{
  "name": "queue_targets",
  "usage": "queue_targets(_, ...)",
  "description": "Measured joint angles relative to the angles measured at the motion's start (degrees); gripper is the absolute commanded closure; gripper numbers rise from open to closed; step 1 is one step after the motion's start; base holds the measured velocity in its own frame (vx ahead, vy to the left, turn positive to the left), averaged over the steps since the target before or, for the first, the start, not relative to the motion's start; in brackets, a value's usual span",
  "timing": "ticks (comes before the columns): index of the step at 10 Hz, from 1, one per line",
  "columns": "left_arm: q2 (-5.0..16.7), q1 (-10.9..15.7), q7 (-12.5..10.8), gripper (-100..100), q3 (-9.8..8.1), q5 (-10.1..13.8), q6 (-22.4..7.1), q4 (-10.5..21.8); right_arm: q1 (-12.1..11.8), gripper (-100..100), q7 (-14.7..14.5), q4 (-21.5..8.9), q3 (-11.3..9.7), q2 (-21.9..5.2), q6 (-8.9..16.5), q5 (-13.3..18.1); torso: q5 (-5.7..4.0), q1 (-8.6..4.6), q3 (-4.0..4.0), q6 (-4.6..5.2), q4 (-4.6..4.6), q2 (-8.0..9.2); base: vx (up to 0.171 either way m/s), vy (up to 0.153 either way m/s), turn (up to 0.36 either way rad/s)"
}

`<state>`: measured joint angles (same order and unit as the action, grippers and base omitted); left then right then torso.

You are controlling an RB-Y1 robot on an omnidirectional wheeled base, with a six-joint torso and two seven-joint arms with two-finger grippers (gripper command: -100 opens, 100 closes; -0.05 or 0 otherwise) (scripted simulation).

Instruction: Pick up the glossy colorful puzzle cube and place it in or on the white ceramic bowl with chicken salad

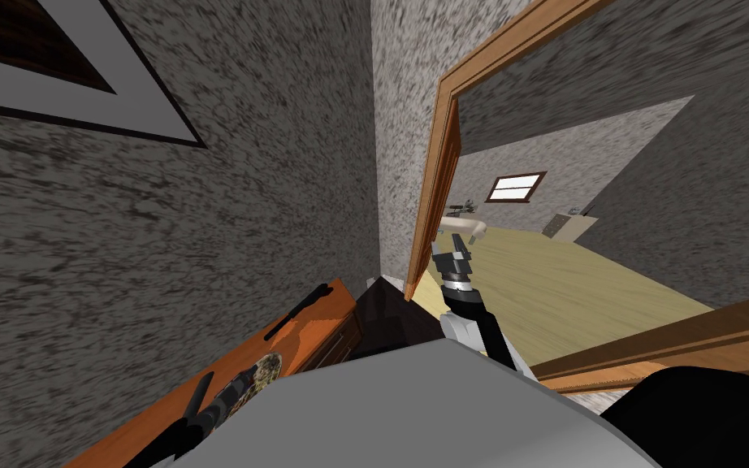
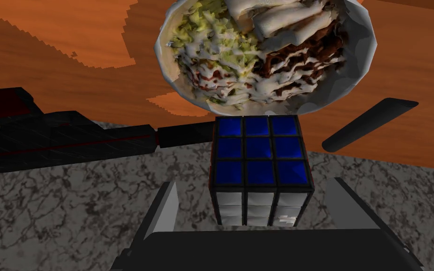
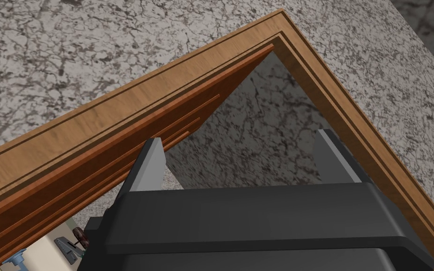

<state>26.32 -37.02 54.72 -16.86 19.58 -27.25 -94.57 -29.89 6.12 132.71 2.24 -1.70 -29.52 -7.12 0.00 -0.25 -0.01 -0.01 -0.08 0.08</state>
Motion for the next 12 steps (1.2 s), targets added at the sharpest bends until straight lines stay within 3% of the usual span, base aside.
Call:
queue_targets(1,0.0,0.0,0.0,-100,0.0,0.0,0.0,0.0,0.0,0,0.0,0.0,0.0,0.0,0.0,0.0,0.0,0.0,0.0,0.0,0.0,0.0,0.017,0.002,0.052)
queue_targets(10,2.07,-5.58,2.91,-100,-3.84,6.35,-6.79,-11.59,0.0,0,0.0,0.0,0.0,0.0,0.0,0.0,-0.01,-0.02,-0.05,0.0,-0.02,-0.09,0.025,-0.002,0.039)
queue_targets(11,2.11,-5.64,2.97,0,-3.9,6.43,-6.98,-11.74,0.0,0,0.0,0.0,0.0,0.0,0.0,0.0,0.0,0.0,-0.03,0.01,-0.01,-0.05,0.0,0.0,0.0)
queue_targets(12,2.1,-5.63,2.96,0,-3.89,6.42,-6.97,-11.72,0.0,0,0.0,0.0,0.0,0.0,0.0,0.0,0.0,0.0,-0.01,0.01,-0.01,-0.02,0.0,0.0,0.0)
